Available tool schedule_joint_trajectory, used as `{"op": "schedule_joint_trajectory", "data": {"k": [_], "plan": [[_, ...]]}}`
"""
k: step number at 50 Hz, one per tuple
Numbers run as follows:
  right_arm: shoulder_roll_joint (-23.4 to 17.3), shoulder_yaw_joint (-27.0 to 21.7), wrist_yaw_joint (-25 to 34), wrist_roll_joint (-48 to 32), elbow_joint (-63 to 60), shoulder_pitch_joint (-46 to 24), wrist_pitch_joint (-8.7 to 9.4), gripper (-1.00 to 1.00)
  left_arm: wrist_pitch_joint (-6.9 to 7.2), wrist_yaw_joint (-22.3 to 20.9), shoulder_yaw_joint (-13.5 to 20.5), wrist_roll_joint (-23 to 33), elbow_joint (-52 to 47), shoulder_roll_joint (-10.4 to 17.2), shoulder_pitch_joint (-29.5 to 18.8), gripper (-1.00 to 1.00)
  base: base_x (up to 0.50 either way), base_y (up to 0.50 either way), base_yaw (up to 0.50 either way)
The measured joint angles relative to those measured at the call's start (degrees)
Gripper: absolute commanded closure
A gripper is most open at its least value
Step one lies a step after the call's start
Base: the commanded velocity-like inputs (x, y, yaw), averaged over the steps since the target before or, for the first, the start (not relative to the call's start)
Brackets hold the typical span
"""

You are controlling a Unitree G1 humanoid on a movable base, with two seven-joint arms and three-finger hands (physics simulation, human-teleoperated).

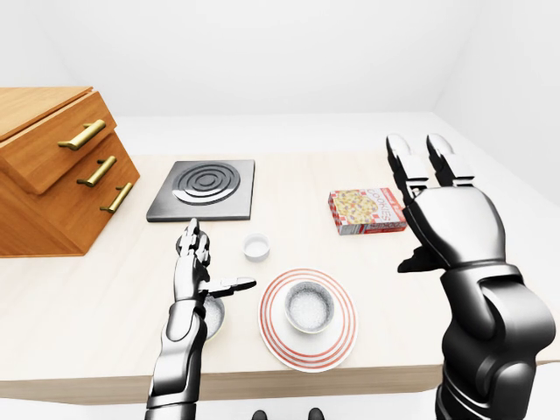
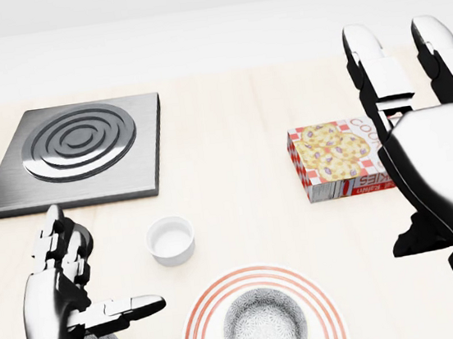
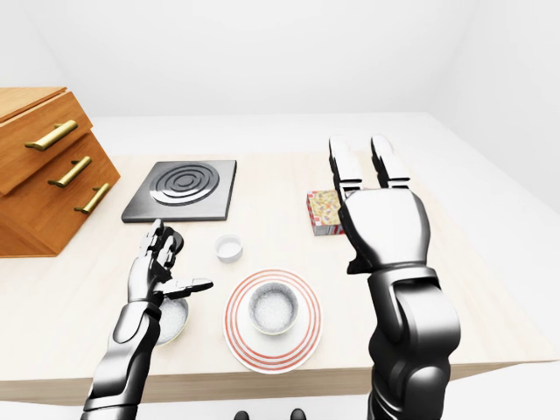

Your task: Pick the akita bowl next to the plate and place it on the plate.

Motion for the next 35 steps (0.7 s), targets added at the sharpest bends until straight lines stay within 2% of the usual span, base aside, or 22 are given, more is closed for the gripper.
{"op": "schedule_joint_trajectory", "data": {"k": [35], "plan": [[-2.87,-1.37,0.0,0.69,-2.22,-7.94,2.29,-1.0,-0.24,-0.05,0.1,0.02,0.27,0.06,-0.03,-1.0,0.0,0.0,0.0]]}}
